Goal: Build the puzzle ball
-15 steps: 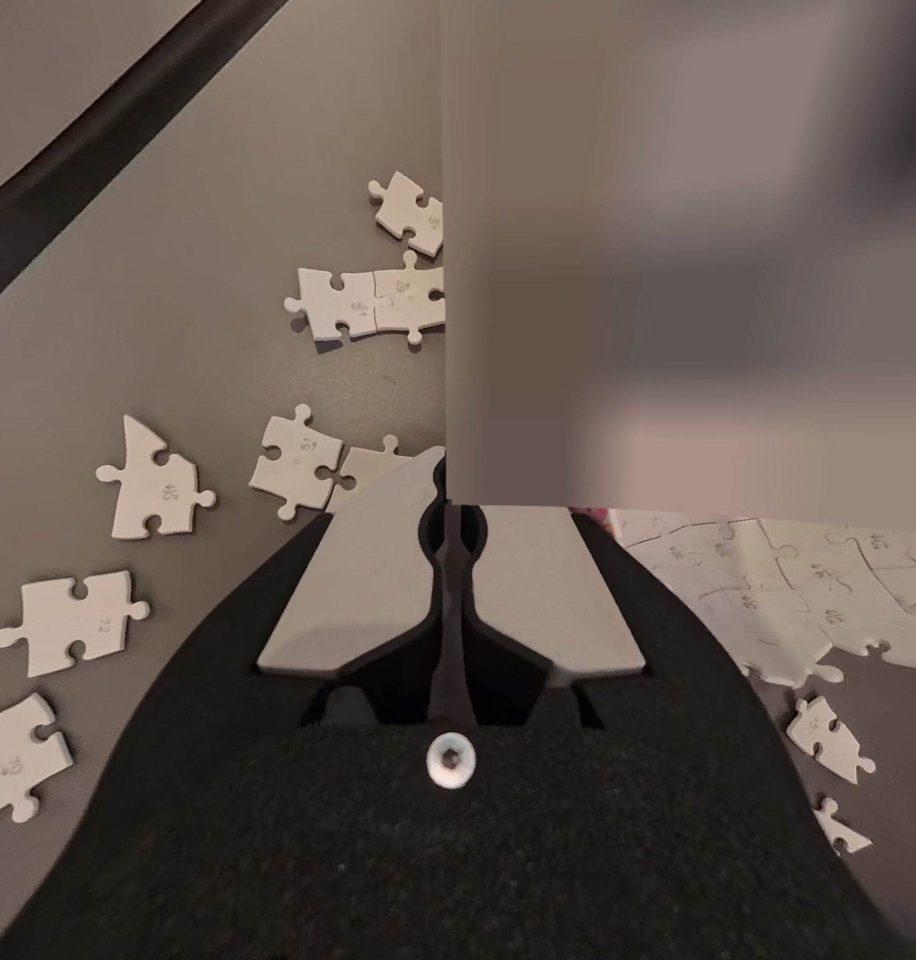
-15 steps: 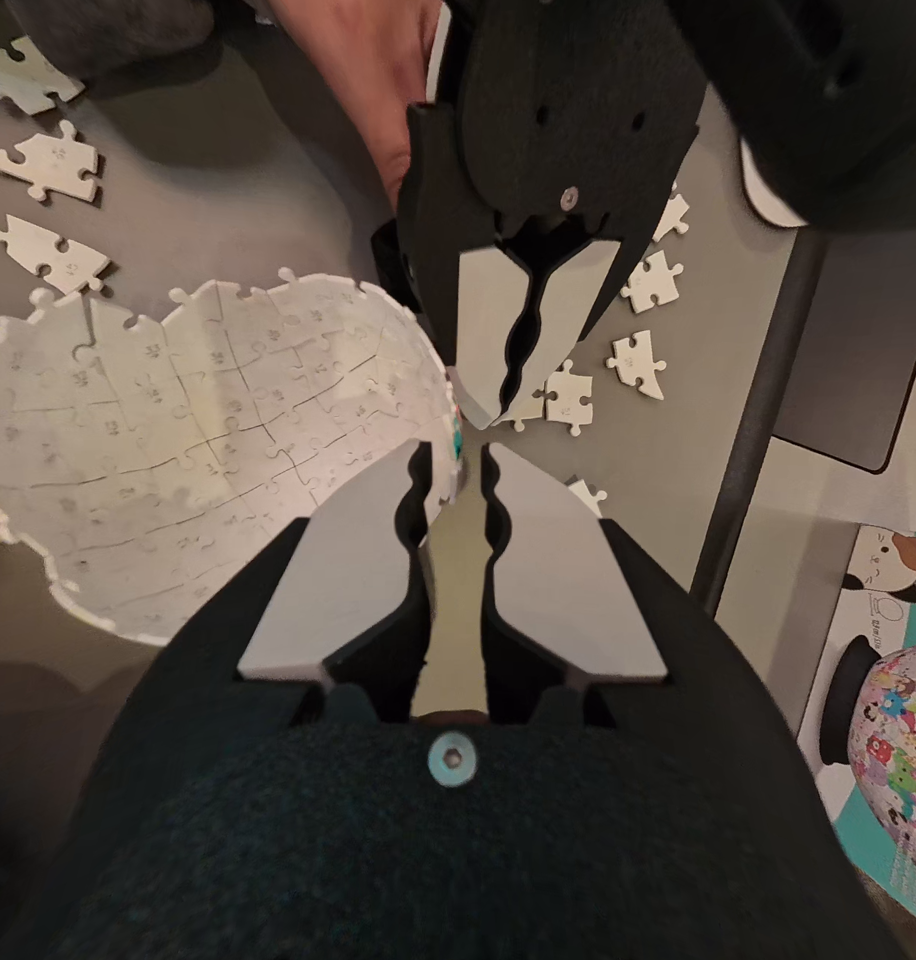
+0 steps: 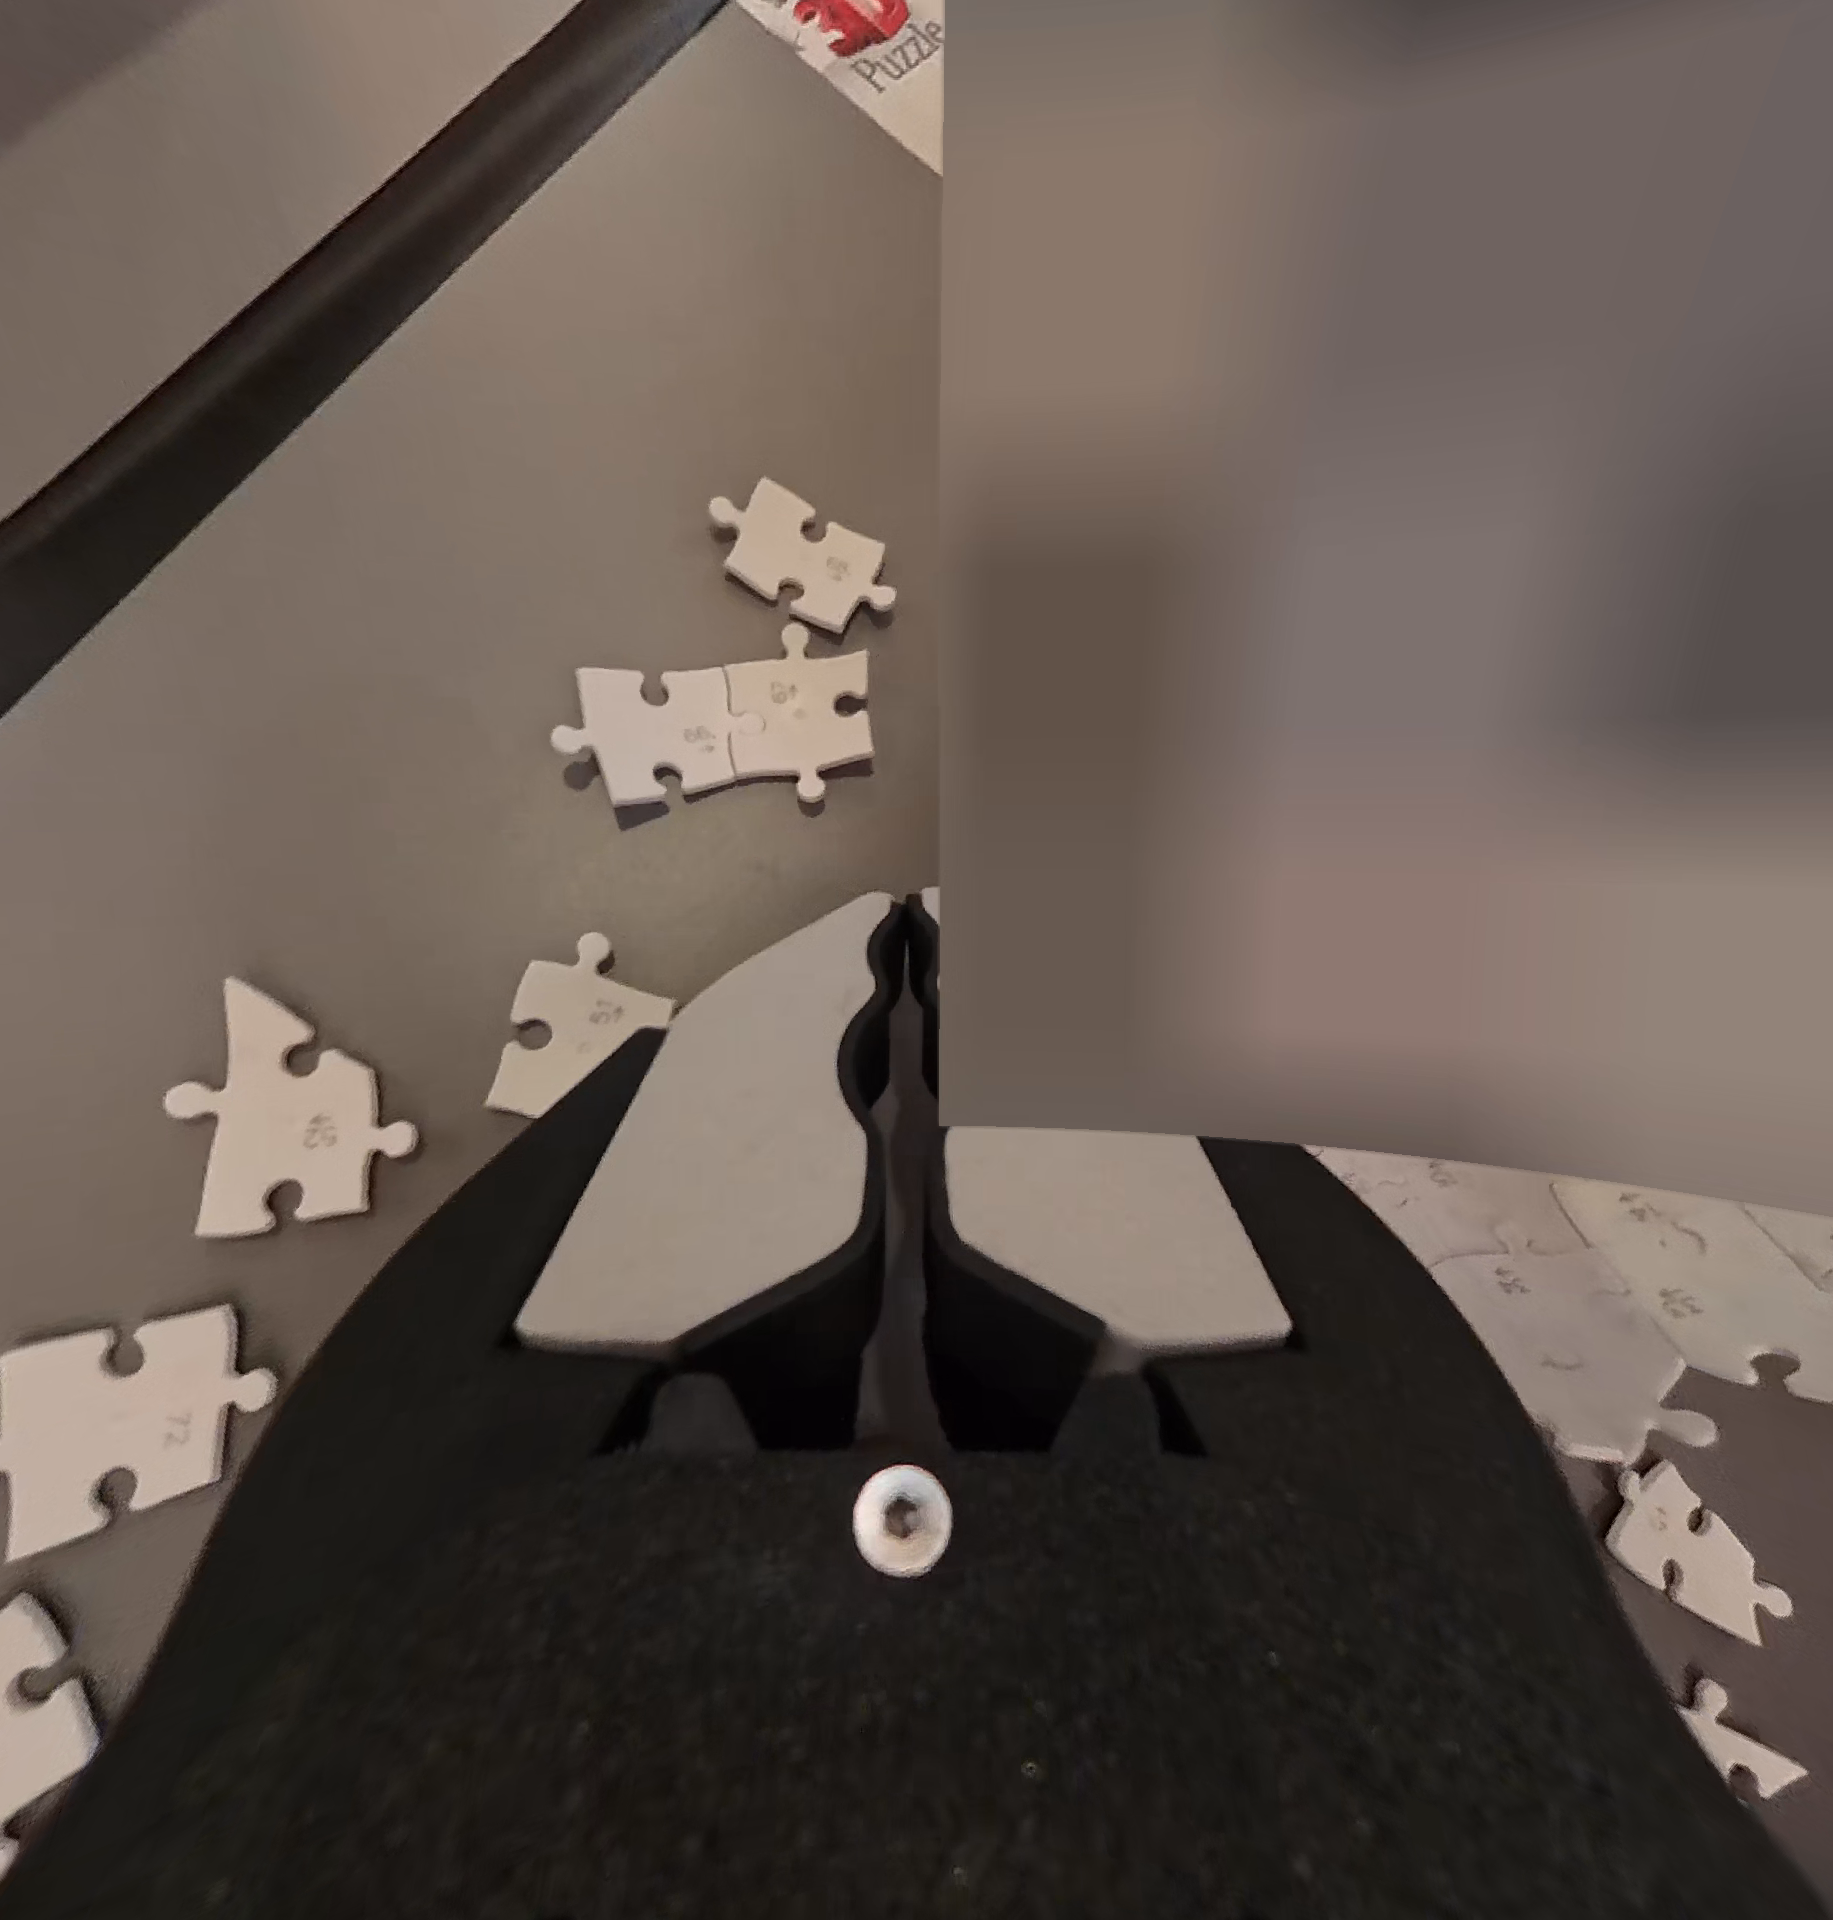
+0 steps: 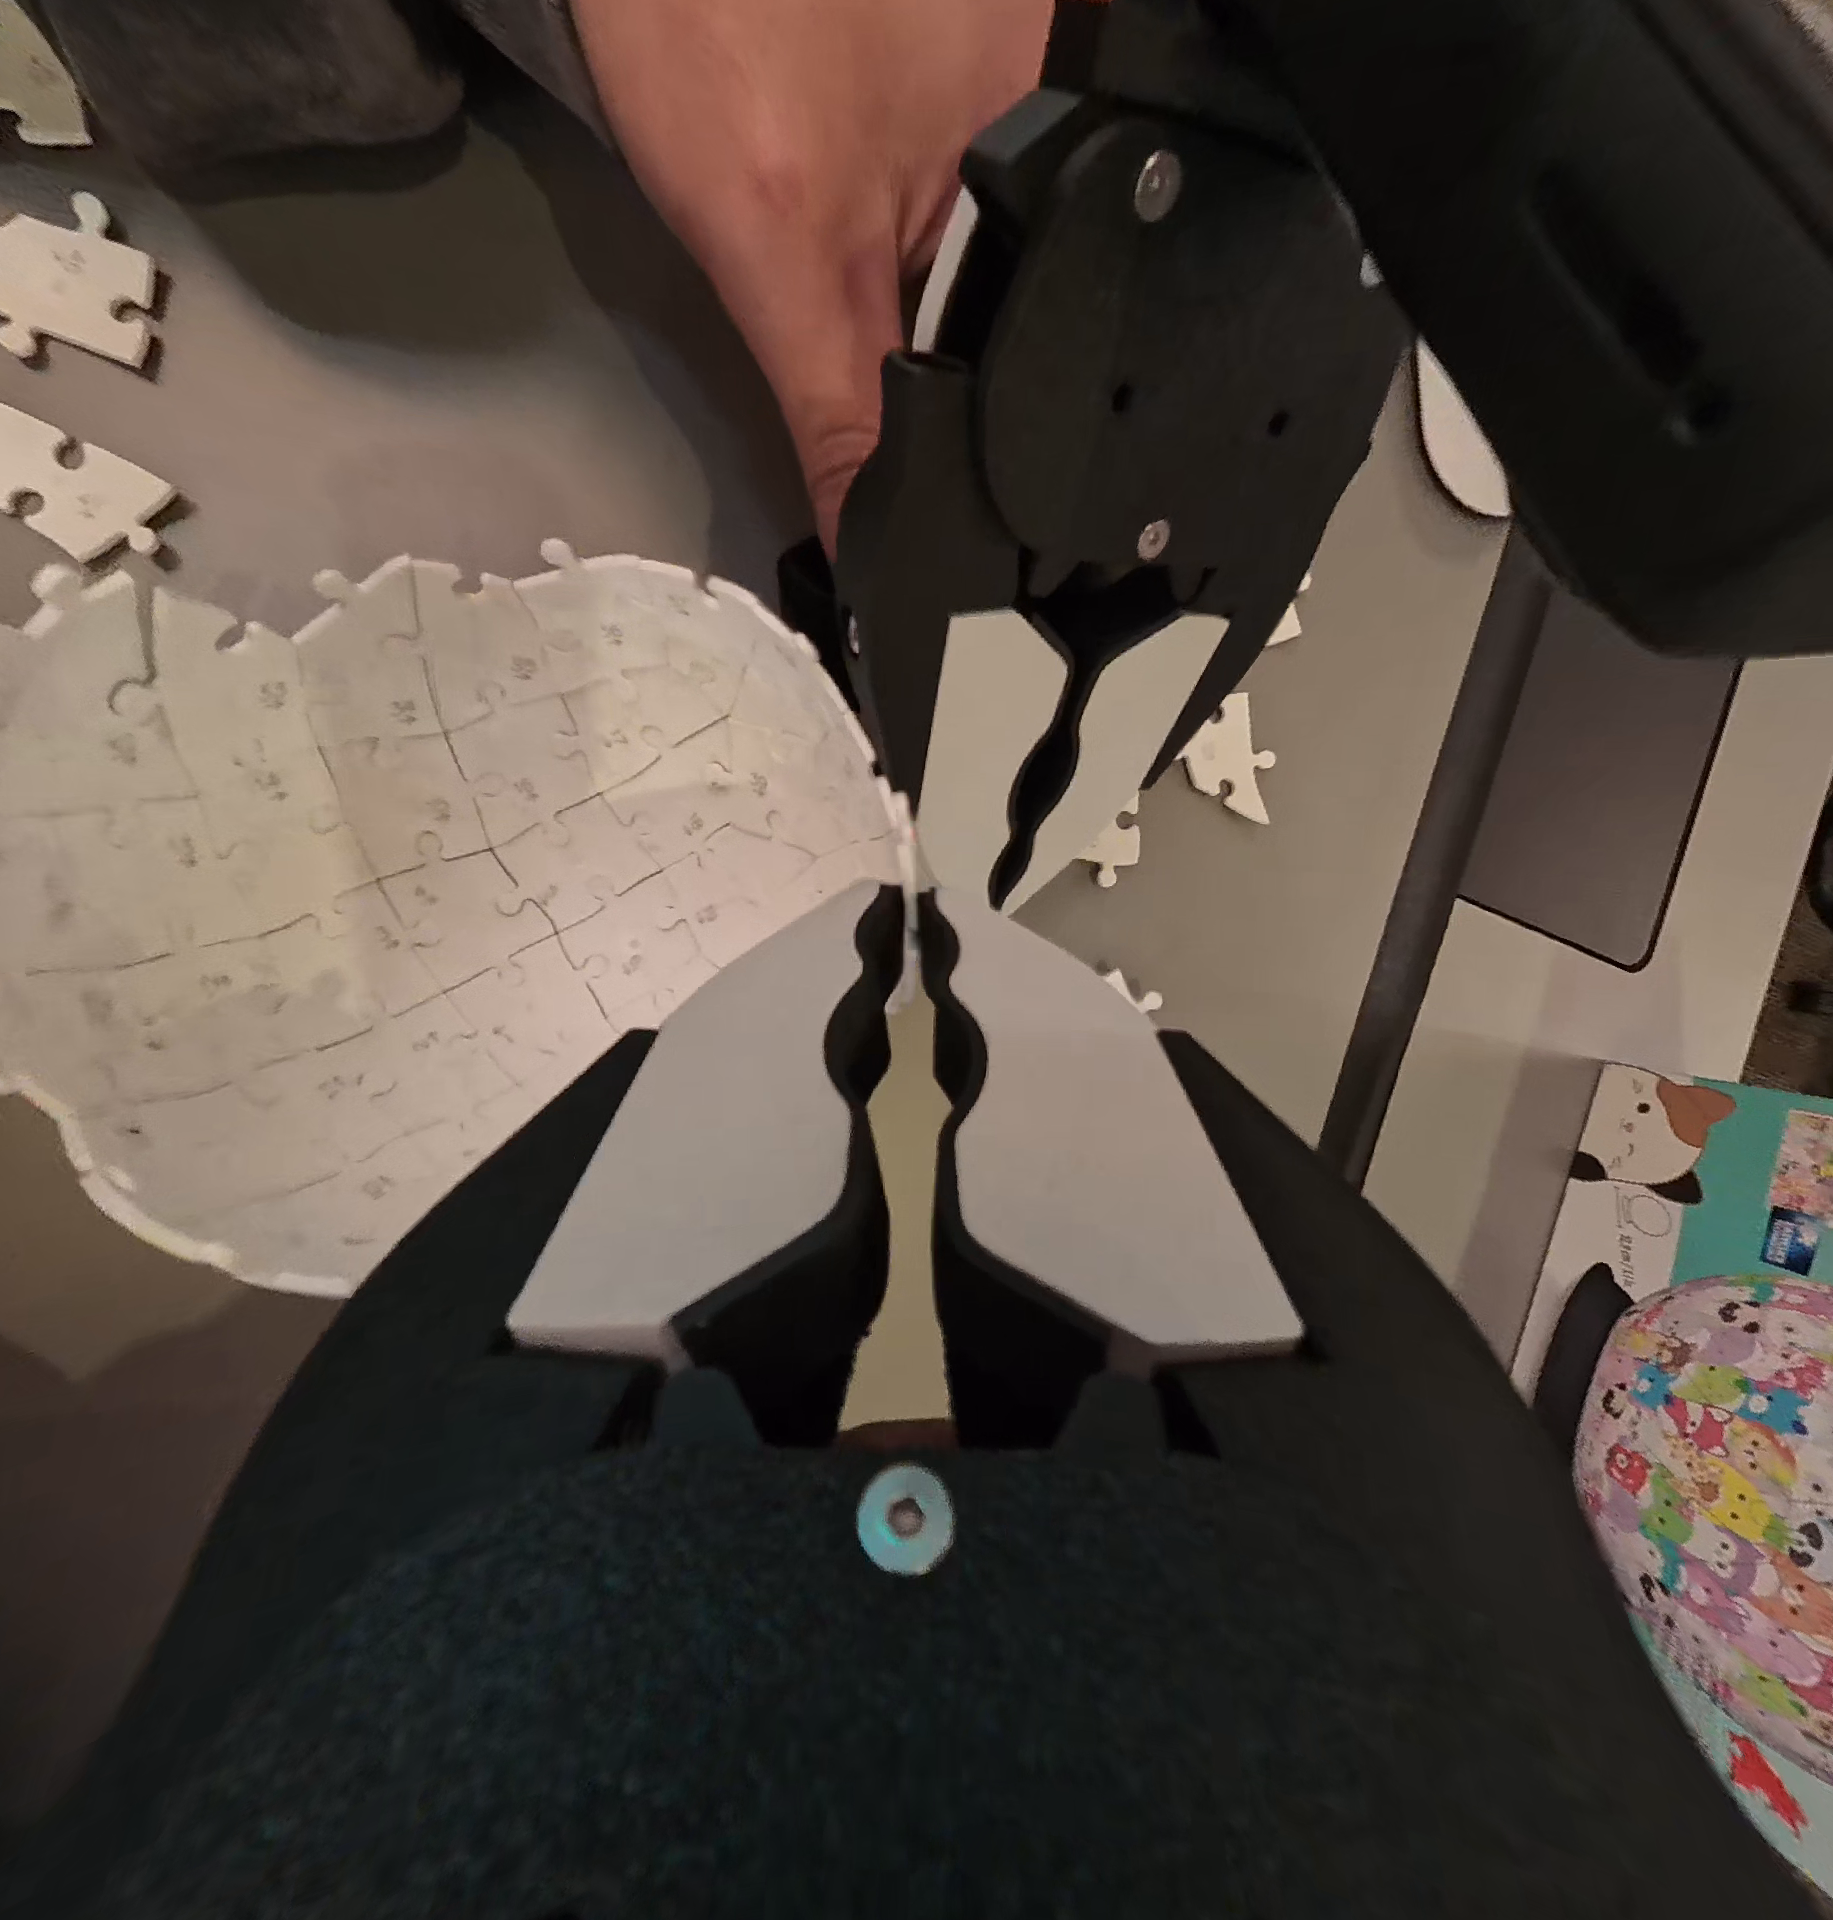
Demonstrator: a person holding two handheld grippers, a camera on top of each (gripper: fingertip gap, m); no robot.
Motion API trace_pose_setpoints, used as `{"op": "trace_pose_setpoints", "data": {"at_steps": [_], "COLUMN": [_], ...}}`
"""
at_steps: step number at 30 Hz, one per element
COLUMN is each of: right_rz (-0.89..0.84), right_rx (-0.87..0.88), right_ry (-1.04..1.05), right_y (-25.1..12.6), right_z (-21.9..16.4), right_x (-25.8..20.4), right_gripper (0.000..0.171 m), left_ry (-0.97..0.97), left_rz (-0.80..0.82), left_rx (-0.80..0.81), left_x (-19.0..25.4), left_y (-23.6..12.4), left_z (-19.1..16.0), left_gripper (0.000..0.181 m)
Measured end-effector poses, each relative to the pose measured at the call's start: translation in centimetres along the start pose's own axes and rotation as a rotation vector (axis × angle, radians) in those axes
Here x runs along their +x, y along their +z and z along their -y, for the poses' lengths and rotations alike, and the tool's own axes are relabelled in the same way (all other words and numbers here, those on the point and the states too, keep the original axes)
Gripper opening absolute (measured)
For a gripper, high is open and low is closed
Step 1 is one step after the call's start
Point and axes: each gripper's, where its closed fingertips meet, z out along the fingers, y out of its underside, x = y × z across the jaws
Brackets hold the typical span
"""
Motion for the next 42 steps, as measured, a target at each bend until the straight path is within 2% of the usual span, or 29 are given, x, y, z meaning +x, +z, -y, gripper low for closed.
{"op": "trace_pose_setpoints", "data": {"at_steps": [9,12,16,19,24,26,30,33,37,42], "right_rz": [-0.004,-0.006,-0.005,-0.045,-0.253,-0.354,-0.481,-0.502,-0.431,-0.262], "right_rx": [0.003,0.002,0.019,0.084,0.197,0.238,0.363,0.463,0.551,0.532], "right_ry": [-0.018,-0.023,-0.006,0.021,0.067,0.09,0.171,0.248,0.358,0.478], "right_y": [0.1,-0.2,-1.6,-4.1,-9.9,-12.5,-17.6,-19.4,-18.0,-12.7], "right_z": [0.0,-0.1,-0.5,0.0,1.5,2.4,5.0,6.4,6.7,5.0], "right_x": [-0.1,-0.1,-0.2,0.3,2.0,2.2,0.3,-2.5,-7.0,-15.7], "right_gripper": [0.003,0.011,0.02,0.023,0.025,0.027,0.03,0.03,0.029,0.034], "left_ry": [-0.011,-0.01,-0.026,-0.046,-0.07,-0.057,0.004,0.054,0.106,0.11], "left_rz": [-0.008,0.004,0.042,0.068,0.114,0.156,0.253,0.281,0.362,0.454], "left_rx": [-0.009,-0.016,-0.023,-0.012,0.076,0.126,0.218,0.26,0.094,-0.192], "left_x": [0.0,-0.2,-0.9,-1.5,-1.7,-1.4,0.9,4.3,8.0,11.6], "left_y": [0.0,0.1,-0.2,-1.1,-5.4,-8.0,-13.8,-17.1,-19.1,-19.7], "left_z": [-0.3,-0.4,-0.6,-0.4,1.8,3.1,5.8,6.4,2.9,-7.0], "left_gripper": [0.0,0.0,0.0,0.0,0.001,0.01,0.03,0.035,0.051,0.054]}}
